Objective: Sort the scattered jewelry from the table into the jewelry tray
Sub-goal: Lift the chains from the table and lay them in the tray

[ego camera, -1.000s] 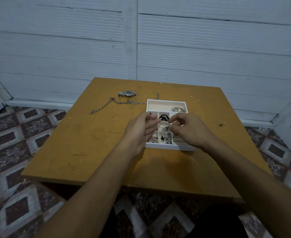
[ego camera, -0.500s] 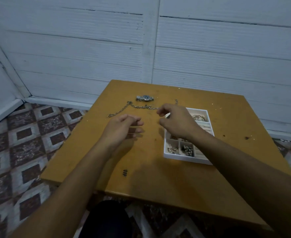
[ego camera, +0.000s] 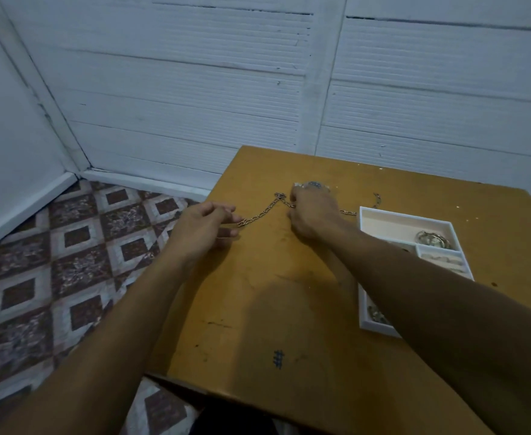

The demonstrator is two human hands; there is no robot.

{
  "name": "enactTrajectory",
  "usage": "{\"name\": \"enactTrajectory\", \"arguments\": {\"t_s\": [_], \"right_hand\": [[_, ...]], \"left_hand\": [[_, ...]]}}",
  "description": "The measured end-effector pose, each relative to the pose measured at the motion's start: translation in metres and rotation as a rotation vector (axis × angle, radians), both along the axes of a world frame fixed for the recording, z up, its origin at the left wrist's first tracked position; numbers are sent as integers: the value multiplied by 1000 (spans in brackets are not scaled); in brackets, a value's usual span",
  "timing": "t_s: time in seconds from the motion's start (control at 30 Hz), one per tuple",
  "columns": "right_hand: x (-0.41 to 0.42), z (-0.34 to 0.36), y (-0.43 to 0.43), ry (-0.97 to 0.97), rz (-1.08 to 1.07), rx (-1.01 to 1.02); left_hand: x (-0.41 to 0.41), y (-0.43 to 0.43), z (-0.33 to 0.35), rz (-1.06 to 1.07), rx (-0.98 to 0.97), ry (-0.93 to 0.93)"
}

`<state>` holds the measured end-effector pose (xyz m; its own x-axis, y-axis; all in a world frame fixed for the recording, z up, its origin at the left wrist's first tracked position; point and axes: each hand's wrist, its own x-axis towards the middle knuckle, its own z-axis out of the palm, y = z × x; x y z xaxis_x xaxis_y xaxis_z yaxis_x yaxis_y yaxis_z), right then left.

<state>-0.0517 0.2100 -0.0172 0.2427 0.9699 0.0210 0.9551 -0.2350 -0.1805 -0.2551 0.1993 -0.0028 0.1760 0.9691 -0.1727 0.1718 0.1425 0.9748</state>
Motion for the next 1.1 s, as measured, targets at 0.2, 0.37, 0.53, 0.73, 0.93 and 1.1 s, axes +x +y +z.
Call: {"name": "enactTrajectory", "arguments": {"t_s": [0.2, 0.37, 0.53, 0.73, 0.93, 1.1], "right_hand": [[-8, 7, 0, -24, -33, -133], [-13, 19, -12, 41, 56, -89], [-6, 48, -32, 312, 187, -27], [-4, 86, -54, 379, 322, 44], [-4, 120, -72, 347, 379, 135], [-7, 145, -84, 407, 402, 196]], "left_hand": [[4, 10, -9, -59, 120, 125], [9, 14, -13, -161, 456, 523], [18, 11, -2, -188, 579, 610], [32, 1, 19, -300, 526, 433], [39, -13, 26, -358, 521, 375], [43, -25, 29, -445, 424, 210]]}}
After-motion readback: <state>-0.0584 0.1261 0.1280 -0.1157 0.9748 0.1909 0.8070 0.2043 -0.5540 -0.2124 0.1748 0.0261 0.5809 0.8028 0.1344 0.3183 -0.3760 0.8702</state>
